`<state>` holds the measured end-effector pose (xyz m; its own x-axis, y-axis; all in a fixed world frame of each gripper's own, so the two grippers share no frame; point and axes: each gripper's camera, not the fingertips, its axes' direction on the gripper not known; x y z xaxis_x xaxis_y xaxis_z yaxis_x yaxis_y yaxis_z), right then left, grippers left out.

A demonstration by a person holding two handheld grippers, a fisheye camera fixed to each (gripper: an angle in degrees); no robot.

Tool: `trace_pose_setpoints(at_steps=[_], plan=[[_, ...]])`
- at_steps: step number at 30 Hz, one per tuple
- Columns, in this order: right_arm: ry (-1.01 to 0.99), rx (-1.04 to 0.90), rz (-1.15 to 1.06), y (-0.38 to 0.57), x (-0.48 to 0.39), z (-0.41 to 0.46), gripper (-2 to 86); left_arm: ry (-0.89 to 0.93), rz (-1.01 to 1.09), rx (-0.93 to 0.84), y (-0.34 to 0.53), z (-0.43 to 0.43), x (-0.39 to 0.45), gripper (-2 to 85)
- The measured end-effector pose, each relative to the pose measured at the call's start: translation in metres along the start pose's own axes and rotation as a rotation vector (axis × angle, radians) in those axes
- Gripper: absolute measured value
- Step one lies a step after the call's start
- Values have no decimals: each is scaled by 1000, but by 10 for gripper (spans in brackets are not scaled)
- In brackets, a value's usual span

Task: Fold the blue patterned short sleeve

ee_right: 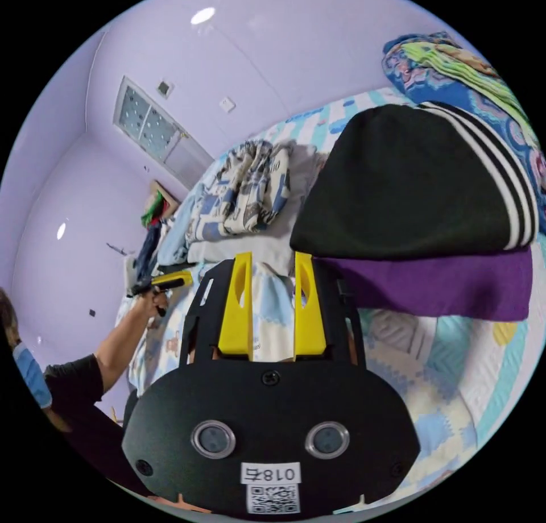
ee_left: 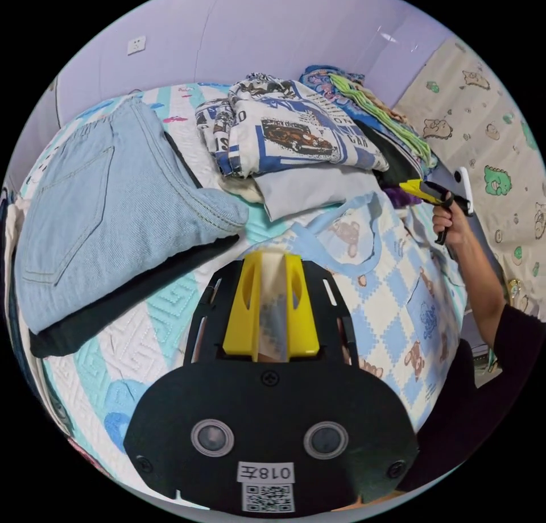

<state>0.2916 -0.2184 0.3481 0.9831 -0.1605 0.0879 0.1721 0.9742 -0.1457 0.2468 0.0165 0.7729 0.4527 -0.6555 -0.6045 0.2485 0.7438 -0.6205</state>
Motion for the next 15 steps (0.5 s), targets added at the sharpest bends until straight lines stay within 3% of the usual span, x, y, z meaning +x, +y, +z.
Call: trace_pose_setpoints(at_steps=[4, 9, 15], plan=[[68, 54, -15, 36, 12, -64, 115, 53, 6, 61, -6, -9, 24, 77], [363, 68, 42, 149, 36, -174, 114, 9, 167, 159, -11, -35, 106, 78], [597, 42, 223, 272, 70, -259, 113, 126, 373, 94, -65, -6, 246, 82]])
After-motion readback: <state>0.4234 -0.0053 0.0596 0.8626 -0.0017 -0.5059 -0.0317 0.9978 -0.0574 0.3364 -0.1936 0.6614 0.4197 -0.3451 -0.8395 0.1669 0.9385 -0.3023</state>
